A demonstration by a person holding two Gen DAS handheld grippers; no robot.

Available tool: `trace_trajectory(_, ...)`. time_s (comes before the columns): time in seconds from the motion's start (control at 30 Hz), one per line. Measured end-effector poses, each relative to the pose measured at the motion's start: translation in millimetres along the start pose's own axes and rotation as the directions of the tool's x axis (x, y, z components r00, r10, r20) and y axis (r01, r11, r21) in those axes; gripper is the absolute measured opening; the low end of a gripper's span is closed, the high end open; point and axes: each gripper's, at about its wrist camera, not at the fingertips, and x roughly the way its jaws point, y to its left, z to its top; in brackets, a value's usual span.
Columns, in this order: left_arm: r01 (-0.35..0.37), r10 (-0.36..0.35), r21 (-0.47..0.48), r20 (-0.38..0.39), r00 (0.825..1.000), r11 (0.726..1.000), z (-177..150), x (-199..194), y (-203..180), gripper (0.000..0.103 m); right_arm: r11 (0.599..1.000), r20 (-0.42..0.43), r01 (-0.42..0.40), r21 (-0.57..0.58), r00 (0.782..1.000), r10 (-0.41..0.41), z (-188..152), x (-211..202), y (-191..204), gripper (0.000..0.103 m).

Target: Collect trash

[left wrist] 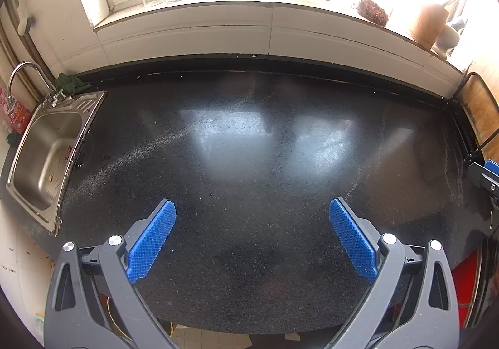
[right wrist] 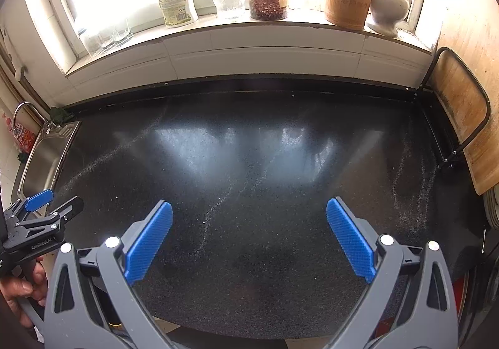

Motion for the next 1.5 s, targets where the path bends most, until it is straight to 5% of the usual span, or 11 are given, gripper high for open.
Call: trace_trajectory(1.5,0.001,-0.001,0.015,0.001,1.0,1.0,3.4,-0.5,-7.3,0.096,1.0,-0.008,0.004,-0.006,1.0,-0.004,-1.9,-1.1,-3.2,0.096)
